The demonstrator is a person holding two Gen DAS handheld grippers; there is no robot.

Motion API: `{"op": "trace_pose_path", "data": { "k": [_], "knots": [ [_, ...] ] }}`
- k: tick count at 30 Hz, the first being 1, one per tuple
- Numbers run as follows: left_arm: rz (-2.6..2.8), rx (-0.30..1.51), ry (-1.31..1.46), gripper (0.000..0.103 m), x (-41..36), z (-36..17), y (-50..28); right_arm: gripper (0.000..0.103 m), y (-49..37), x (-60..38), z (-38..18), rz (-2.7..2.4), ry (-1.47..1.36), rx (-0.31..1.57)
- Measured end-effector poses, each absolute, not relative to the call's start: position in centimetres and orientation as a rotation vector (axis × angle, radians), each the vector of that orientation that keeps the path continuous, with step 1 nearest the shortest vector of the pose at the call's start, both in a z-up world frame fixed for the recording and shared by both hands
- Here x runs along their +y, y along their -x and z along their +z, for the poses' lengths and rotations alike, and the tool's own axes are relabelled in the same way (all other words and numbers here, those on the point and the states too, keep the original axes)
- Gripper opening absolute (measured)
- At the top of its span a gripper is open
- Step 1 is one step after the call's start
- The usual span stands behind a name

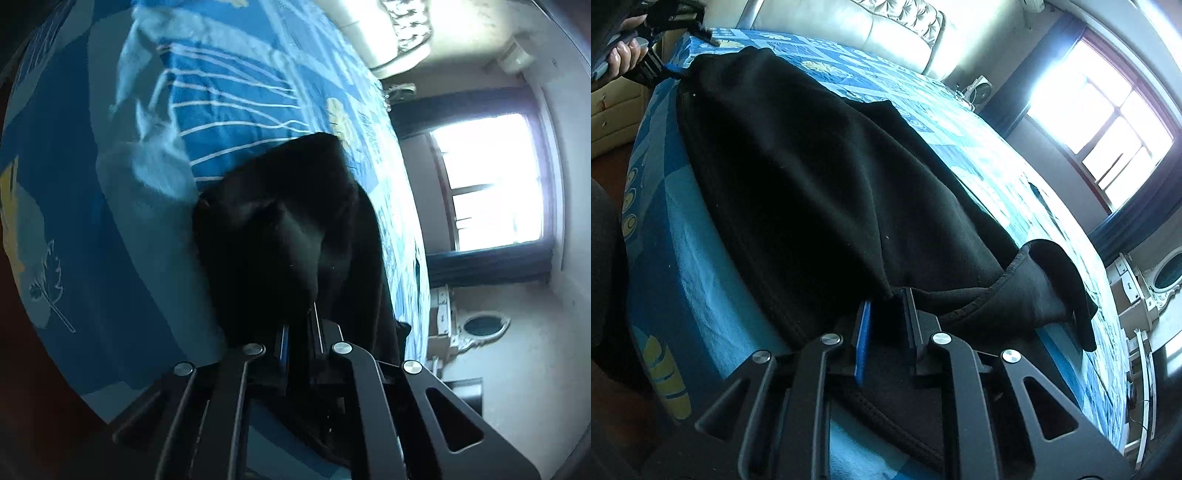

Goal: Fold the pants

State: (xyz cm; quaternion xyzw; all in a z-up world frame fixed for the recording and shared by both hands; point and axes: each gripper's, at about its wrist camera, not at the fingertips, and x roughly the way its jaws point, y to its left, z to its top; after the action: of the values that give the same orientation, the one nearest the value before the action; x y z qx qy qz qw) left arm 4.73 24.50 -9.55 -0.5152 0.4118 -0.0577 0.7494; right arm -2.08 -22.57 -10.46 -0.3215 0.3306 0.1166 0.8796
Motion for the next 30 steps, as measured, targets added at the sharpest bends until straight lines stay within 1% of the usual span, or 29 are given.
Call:
{"op": "trace_pose_path", "data": {
  "k": [3,4,5,6,7,8,10,11,13,14,15,17,22,24,25,30],
  "knots": [
    [-0.119,0.886,1.136,0.007,24.9,-9.2,-4.4,0.019,2.0,-22.9,-10.2,0.252,0.645,0.693],
    [-0.127,0.877,1.131,0.007,25.1,-9.0,-4.2,0.024,1.9,-23.2,-9.8,0.265,0.606,0.704],
    [-0.128,0.871,1.119,0.007,25.2,-8.7,-3.9,0.036,1.8,-23.5,-9.2,0.284,0.554,0.713],
    [-0.130,0.868,1.109,0.007,25.2,-8.5,-3.8,0.058,1.8,-24.1,-8.3,0.301,0.478,0.720],
    [-0.132,0.871,1.104,0.007,25.1,-8.6,-3.8,0.068,1.8,-25.2,-7.0,0.297,0.356,0.713],
    [-0.130,0.875,1.104,0.007,25.2,-8.6,-4.0,0.074,1.6,-26.4,-6.1,0.293,0.237,0.714],
    [-0.129,0.882,1.133,0.007,25.4,-9.6,-4.3,0.074,0.8,-30.5,-4.6,0.251,-0.128,0.748],
    [-0.130,0.887,1.151,0.007,25.4,-10.0,-4.2,0.074,0.7,-32.0,-4.6,0.220,-0.248,0.761],
    [-0.130,0.891,1.168,0.007,25.4,-10.1,-4.5,0.063,0.0,-35.5,-6.3,0.130,-0.541,0.853],
    [-0.135,0.890,1.170,0.007,25.4,-10.1,-4.4,0.052,-0.2,-36.3,-7.4,0.110,-0.625,0.893],
    [-0.138,0.890,1.168,0.007,25.4,-10.0,-4.4,0.050,-0.4,-36.9,-8.4,0.087,-0.692,0.928],
    [-0.143,0.891,1.170,0.007,25.5,-9.9,-4.6,0.049,-0.4,-37.0,-9.5,0.069,-0.753,0.926],
    [-0.151,0.898,1.191,0.007,26.1,-10.3,-5.1,0.049,-1.7,-35.2,-9.6,0.041,-0.742,0.902],
    [-0.155,0.889,1.200,0.007,26.5,-10.1,-5.0,0.032,-2.6,-34.8,-9.7,0.030,-0.711,0.903],
    [-0.158,0.882,1.200,0.007,26.6,-9.8,-5.1,0.011,-2.8,-34.8,-9.9,0.034,-0.714,0.911],
    [-0.158,0.839,1.185,0.007,27.0,-8.6,-4.8,0.008,-1.2,-35.3,-8.1,0.054,-0.786,0.827]
  ]
}}
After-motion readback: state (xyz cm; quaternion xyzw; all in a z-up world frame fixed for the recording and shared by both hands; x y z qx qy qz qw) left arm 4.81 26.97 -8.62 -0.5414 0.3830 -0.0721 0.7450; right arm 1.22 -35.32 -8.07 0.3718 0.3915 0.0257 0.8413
